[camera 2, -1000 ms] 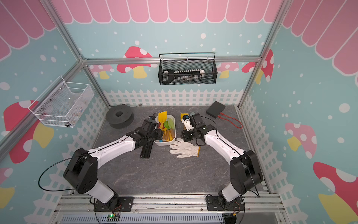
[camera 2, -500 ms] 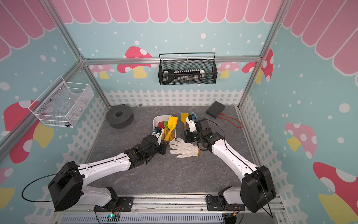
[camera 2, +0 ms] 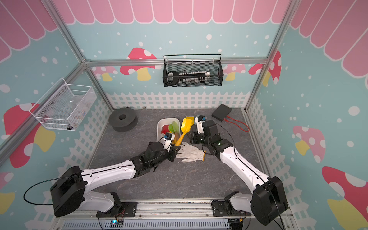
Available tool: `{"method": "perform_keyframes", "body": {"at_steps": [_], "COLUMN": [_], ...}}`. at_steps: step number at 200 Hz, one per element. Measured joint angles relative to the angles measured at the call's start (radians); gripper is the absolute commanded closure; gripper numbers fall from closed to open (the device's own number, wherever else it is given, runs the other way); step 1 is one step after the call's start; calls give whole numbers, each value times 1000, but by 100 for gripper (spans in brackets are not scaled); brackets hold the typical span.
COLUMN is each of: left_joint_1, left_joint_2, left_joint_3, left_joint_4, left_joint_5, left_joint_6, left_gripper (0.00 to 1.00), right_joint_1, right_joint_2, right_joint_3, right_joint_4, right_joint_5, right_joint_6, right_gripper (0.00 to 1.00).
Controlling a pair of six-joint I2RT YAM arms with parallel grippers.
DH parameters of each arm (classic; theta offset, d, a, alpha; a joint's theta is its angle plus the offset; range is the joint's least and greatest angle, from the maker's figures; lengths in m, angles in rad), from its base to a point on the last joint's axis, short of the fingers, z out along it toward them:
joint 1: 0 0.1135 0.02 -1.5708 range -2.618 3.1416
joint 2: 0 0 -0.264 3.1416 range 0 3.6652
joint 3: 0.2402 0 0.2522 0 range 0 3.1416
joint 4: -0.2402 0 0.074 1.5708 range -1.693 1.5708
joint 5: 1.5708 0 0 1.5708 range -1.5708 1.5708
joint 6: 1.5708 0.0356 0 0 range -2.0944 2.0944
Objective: Take the shovel out of the storage box
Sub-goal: Pick up the shovel from the storage box.
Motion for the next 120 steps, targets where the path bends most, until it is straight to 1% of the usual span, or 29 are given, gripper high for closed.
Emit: {"method": "perform_keyframes", "body": {"at_steps": [31, 46, 76, 120], "left_joint_1": [-6, -6, -7, -8], "left_joint_2": [-1, -1, -1, -7], "left_joint_3": [-13, -17, -22, -32], "left_joint_4": [15, 19, 26, 45], "left_joint_5": [10, 14, 26, 41], "left_joint_6": [10, 10, 10, 10], "left_gripper": [94, 94, 93, 87], "right_joint_1": [0, 0, 0, 0], "right_joint_2": [0, 0, 0, 10], "right_joint_3": [-3, -3, -3, -3], "right_joint_4": [18, 30, 47, 62], "right_joint_5": [11, 20, 45, 65], "right_joint_6": [40, 54, 80, 109], "right_gripper": [60, 62, 72, 84]}}
